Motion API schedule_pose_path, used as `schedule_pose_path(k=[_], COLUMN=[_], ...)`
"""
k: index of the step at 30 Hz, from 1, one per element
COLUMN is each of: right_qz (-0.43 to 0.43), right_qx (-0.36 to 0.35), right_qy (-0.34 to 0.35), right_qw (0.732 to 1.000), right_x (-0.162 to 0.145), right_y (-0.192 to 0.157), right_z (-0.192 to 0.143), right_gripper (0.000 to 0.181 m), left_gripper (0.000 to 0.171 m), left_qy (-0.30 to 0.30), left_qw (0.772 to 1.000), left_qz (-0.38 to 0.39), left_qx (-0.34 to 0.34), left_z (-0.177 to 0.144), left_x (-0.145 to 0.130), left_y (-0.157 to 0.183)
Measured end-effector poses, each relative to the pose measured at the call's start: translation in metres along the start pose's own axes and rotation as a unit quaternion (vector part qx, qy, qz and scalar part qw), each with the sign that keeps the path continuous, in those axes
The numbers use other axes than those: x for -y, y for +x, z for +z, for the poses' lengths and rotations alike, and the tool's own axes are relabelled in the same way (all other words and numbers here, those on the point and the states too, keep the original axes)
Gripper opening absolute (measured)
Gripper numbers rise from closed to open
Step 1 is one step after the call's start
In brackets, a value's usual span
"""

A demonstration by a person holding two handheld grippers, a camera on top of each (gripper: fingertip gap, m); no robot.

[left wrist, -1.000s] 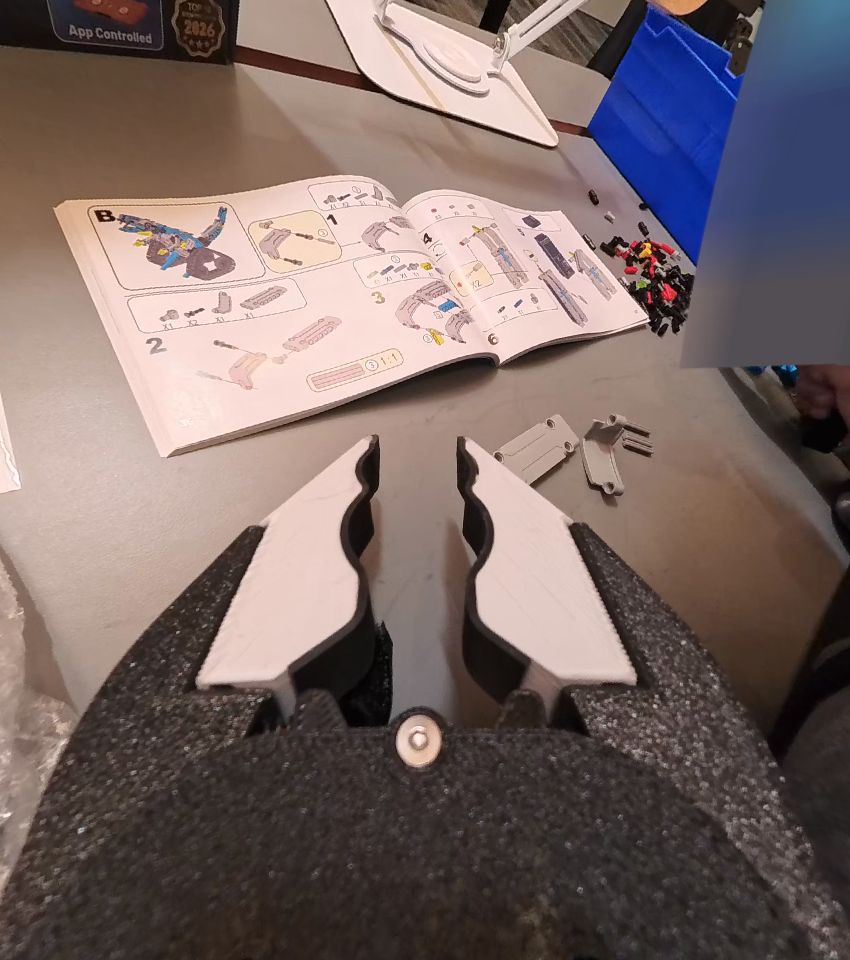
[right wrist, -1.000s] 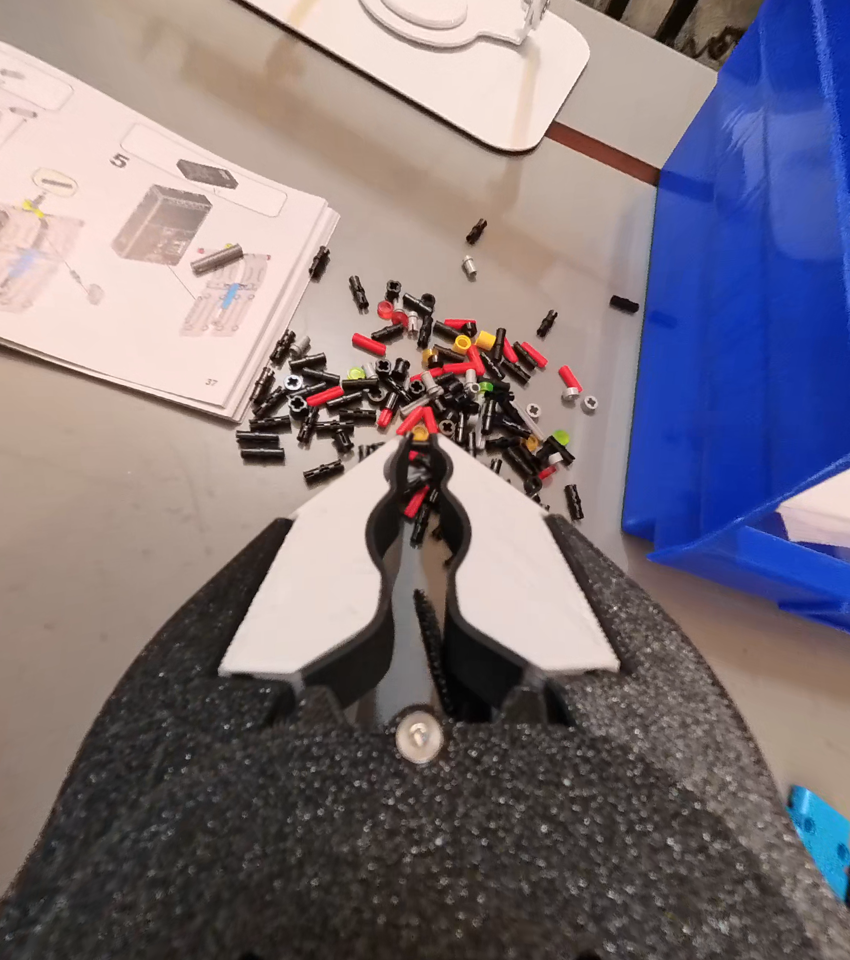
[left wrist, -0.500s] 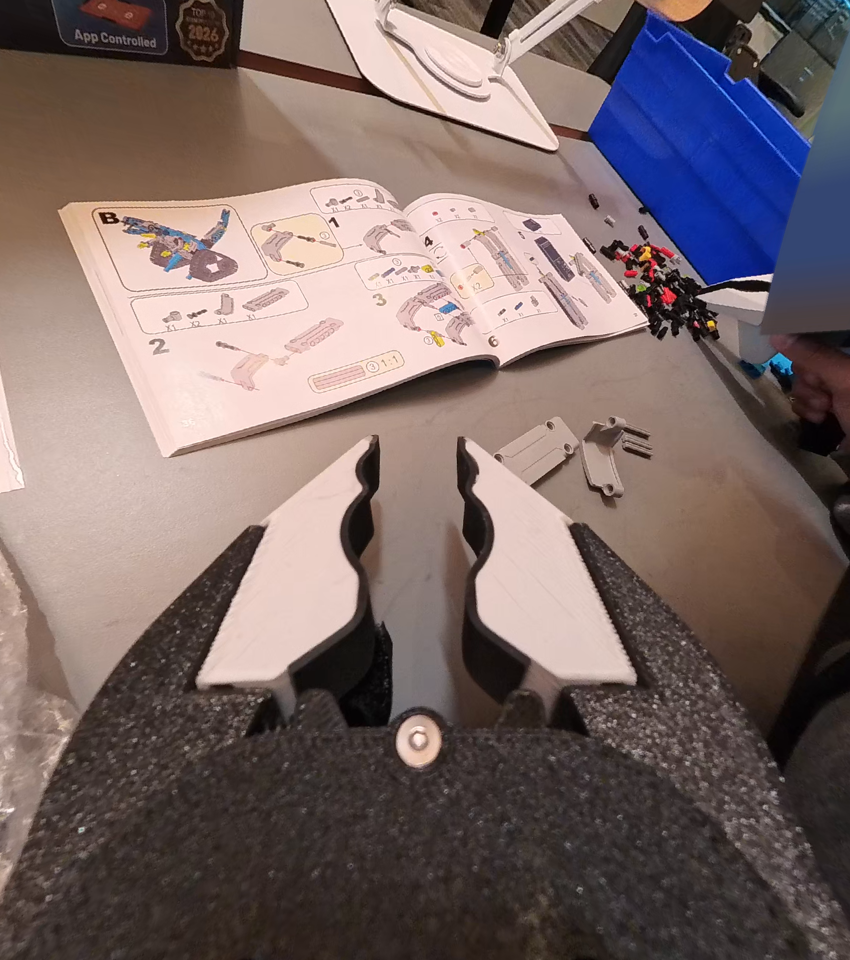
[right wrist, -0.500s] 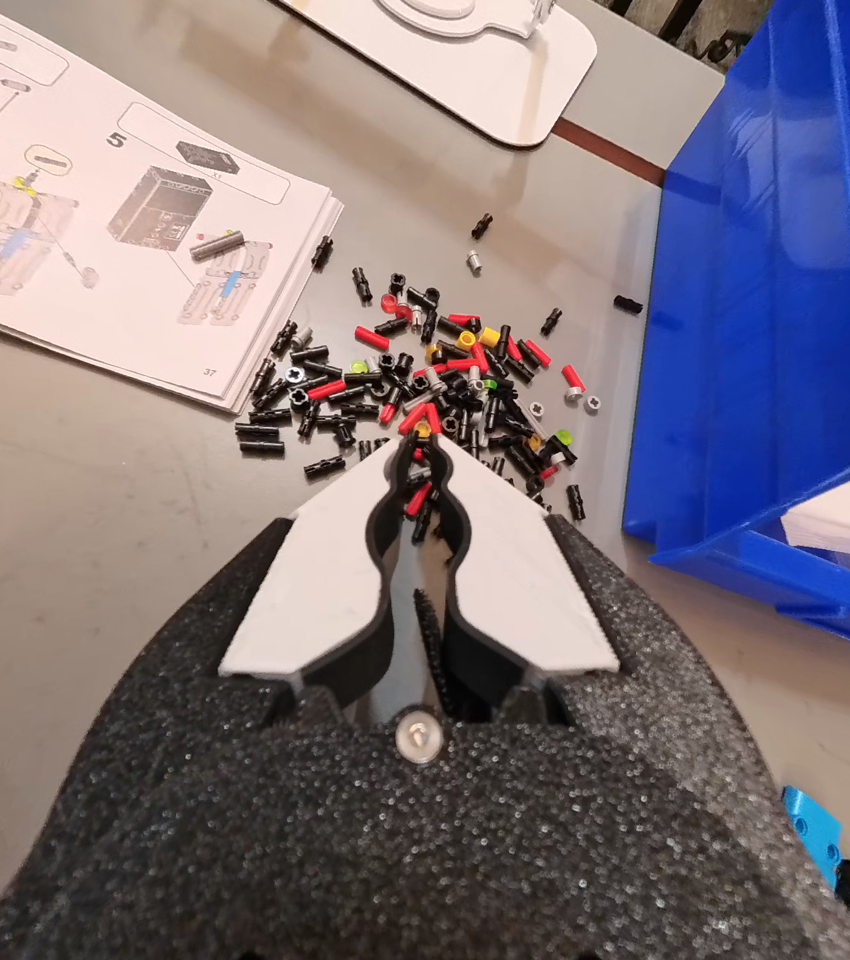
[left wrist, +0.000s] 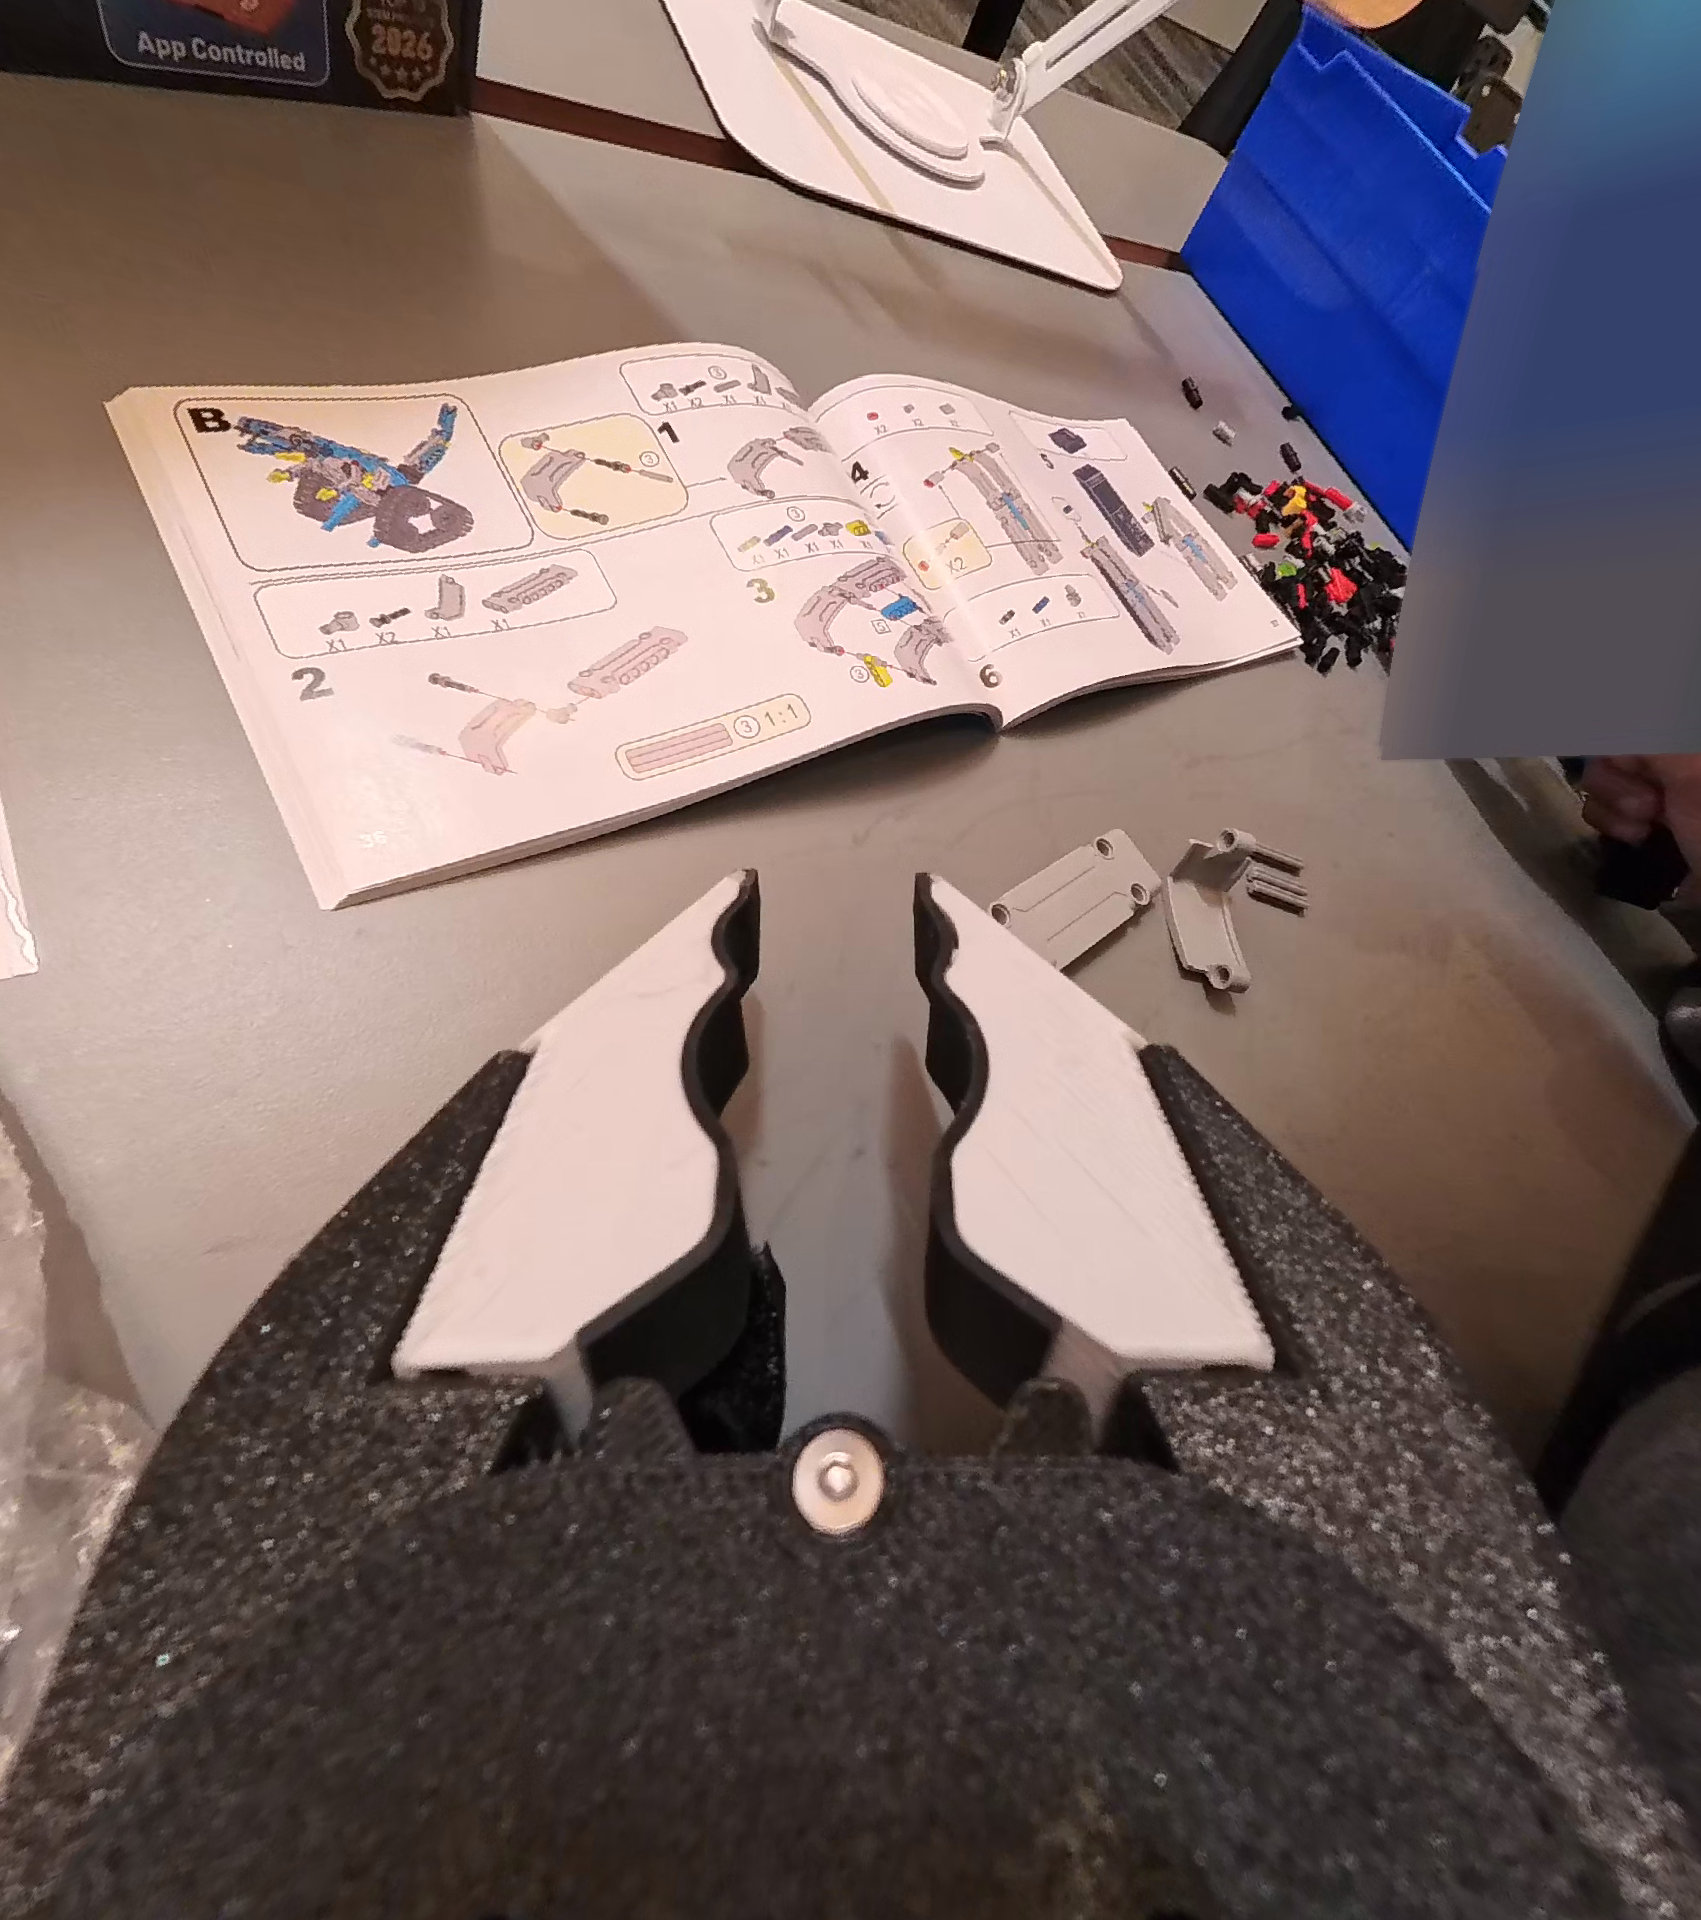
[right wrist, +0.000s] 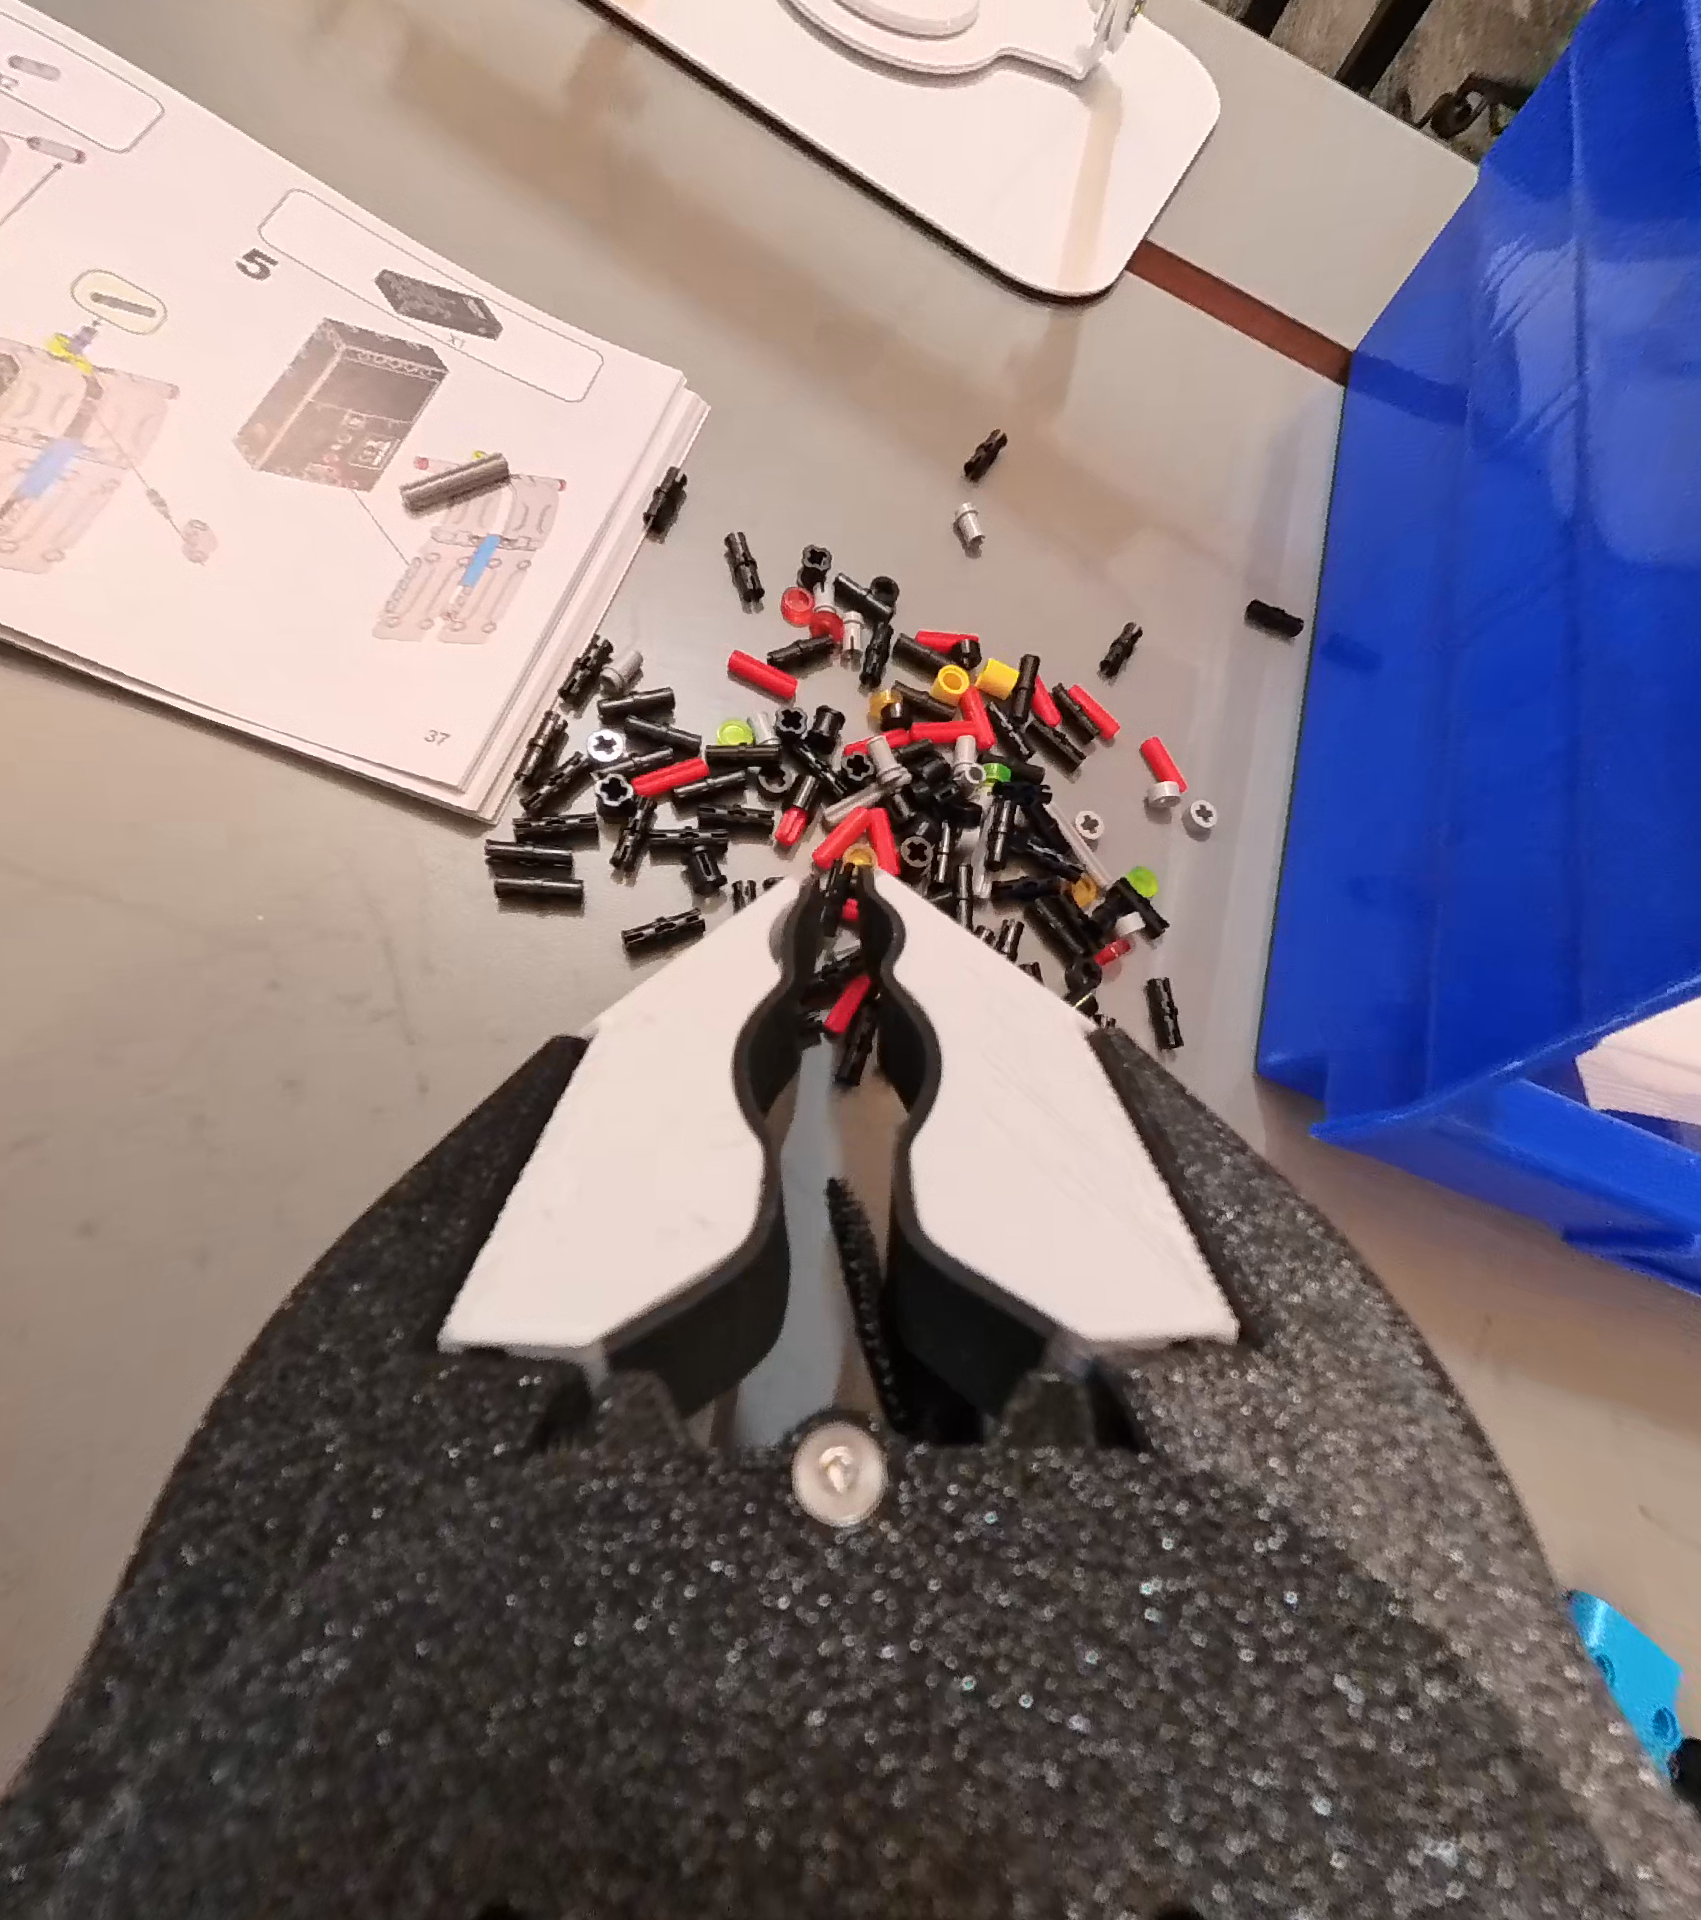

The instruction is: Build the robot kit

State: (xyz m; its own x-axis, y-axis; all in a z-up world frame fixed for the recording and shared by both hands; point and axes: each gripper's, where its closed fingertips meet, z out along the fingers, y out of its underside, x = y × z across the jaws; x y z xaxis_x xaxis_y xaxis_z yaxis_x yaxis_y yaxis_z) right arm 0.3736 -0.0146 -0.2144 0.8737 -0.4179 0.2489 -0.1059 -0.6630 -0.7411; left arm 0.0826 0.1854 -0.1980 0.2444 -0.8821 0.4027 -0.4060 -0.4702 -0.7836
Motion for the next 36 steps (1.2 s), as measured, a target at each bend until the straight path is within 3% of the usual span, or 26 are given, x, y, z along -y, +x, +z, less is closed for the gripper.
schedule_pose_path(k=[26,36], right_qz=[0.000,0.036], right_qx=[0.004,-0.016], right_qy=[-0.006,-0.011], right_qw=[1.000,0.999], right_x=[-0.002,-0.006], right_y=[-0.002,0.012], right_z=[0.002,0.000], right_gripper=[0.005,0.005], left_gripper=[0.029,0.029], left_qy=[-0.005,-0.008], left_qw=[1.000,1.000], left_qz=[-0.007,-0.007], left_qx=[-0.004,-0.004], left_z=[0.001,0.002], left_x=[-0.002,-0.002], left_y=[0.000,0.000])
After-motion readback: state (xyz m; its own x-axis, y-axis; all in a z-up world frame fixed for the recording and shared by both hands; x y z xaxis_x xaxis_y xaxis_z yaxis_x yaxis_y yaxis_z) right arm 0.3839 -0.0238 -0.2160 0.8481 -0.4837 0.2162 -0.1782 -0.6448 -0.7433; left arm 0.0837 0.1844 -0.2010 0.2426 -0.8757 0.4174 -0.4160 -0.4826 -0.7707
